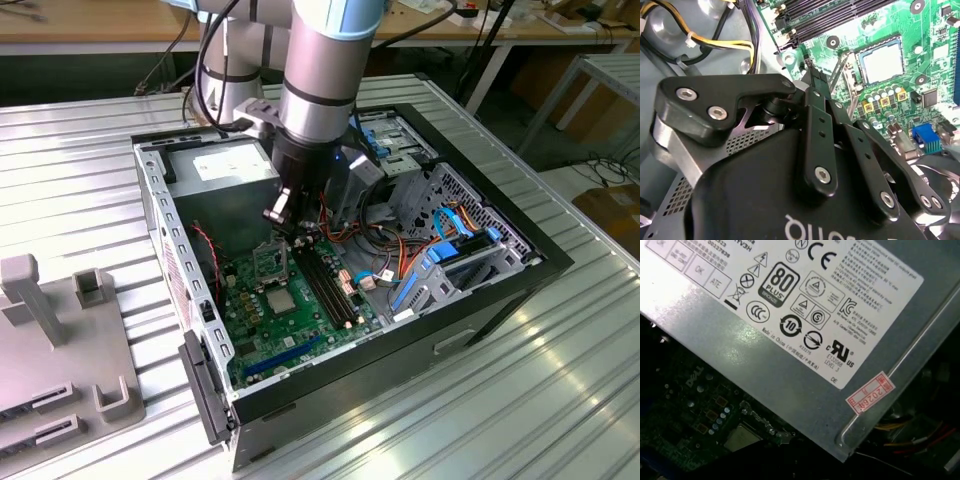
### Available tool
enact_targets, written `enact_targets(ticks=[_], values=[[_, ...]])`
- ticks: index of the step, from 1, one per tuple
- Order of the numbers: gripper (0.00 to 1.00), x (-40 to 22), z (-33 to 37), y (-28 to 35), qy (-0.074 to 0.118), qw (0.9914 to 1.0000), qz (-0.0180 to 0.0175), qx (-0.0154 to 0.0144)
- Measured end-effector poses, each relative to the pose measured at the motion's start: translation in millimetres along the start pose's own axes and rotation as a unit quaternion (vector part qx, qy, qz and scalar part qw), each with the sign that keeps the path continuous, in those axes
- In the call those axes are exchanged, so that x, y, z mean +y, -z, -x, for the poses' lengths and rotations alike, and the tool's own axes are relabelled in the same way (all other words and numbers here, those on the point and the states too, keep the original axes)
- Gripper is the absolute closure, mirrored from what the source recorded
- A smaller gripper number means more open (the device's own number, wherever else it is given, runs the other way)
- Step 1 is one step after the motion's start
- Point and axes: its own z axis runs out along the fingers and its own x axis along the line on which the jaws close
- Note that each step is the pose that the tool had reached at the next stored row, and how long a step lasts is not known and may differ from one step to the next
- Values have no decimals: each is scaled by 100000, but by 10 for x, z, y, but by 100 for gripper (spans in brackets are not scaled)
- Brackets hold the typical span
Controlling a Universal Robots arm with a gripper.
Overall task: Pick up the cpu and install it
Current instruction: 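Close the cpu cover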
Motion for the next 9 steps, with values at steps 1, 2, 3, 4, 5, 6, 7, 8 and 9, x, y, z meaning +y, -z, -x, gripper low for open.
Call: enact_targets(ticks=[1, 2, 3, 4, 5, 6, 7, 8, 9], values=[[89, 1, -1, 2, 129, 100000, -12, 5], [89, 2, -3, 3, 354, 99999, -23, -2], [89, 2, -3, 4, 557, 99998, -34, -11], [89, 3, -4, 6, 876, 99996, -52, -13], [89, 3, -5, 8, 1154, 99993, -69, -18], [89, 3, -5, 10, 1428, 99990, -89, -22], [89, 2, -5, 14, 1651, 99986, -104, -20], [89, 2, -5, 18, 1819, 99983, -112, -30], [89, 2, -6, 22, 1954, 99981, -119, -36]])
